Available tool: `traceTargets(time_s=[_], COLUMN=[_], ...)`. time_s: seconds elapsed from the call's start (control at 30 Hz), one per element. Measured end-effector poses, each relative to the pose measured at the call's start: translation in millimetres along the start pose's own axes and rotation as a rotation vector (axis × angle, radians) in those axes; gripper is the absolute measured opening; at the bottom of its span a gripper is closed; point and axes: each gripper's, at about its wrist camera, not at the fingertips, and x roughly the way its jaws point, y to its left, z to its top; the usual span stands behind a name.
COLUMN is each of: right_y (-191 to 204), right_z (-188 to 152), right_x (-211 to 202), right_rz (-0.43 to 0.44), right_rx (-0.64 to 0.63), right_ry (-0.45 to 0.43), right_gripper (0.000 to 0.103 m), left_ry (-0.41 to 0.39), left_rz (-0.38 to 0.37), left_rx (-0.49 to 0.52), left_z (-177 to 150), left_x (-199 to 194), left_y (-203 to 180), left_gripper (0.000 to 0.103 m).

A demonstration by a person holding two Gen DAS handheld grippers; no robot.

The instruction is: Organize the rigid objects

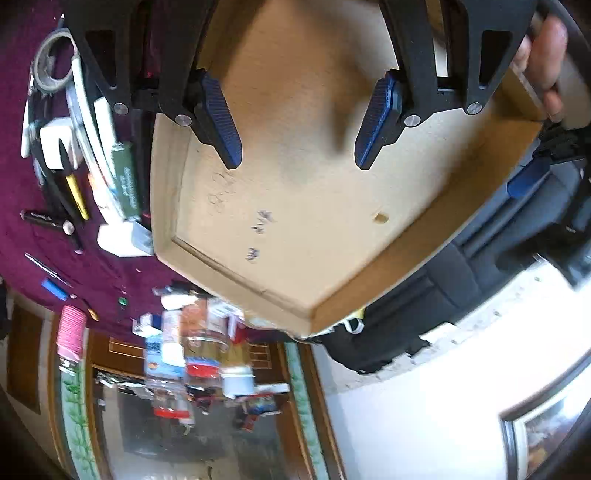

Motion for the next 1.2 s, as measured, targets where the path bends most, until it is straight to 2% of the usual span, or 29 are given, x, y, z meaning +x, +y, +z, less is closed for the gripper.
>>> traceTargets(time_s=[0.07,0.17,0.23,0.3,0.43,0.5,0.57,0.67,0.73,0.83,0.93,1.03,1.2], right_y=[-9,-9,-13,-15,-30,-37,-46,-63,-73,-85,-98,-113,-141], right_z=[-1,-5,-7,-11,-25,-35,-44,-63,-74,-84,-90,-96,-96], right_x=[-9,-28,-38,-48,-60,-71,-79,-90,-99,-115,-129,-137,-138], right_rz=[0.029,0.032,0.048,0.056,0.071,0.105,0.136,0.149,0.112,0.077,0.046,0.041,0.031], right_rx=[0.033,0.023,0.029,0.031,0.053,0.093,0.137,0.197,0.208,0.214,0.238,0.264,0.323], right_ry=[-0.022,-0.039,-0.046,-0.050,-0.025,0.002,0.032,0.067,0.076,0.075,0.076,0.065,0.048], right_gripper=[0.068,0.068,0.068,0.068,0.068,0.068,0.068,0.068,0.068,0.067,0.062,0.055,0.045], left_ry=[0.014,0.028,0.050,0.023,-0.043,-0.069,-0.058,0.027,0.162,0.331,0.400,0.431,0.499], left_rz=[0.053,0.113,0.109,0.103,0.129,0.101,0.041,-0.070,-0.162,-0.283,-0.318,-0.327,-0.361], left_rx=[-0.020,0.049,0.105,0.162,0.366,0.435,0.503,0.612,0.664,0.689,0.741,0.805,0.847], left_z=[-5,-18,-26,-26,-35,-42,-57,-85,-104,-132,-162,-188,-208], left_x=[18,30,32,24,-2,-19,-35,-50,-50,-48,-47,-50,-44], left_y=[6,7,-5,-15,-54,-71,-93,-124,-141,-157,-167,-178,-187], left_gripper=[0.088,0.088,0.088,0.088,0.088,0.088,0.088,0.088,0.088,0.087,0.087,0.087,0.087])
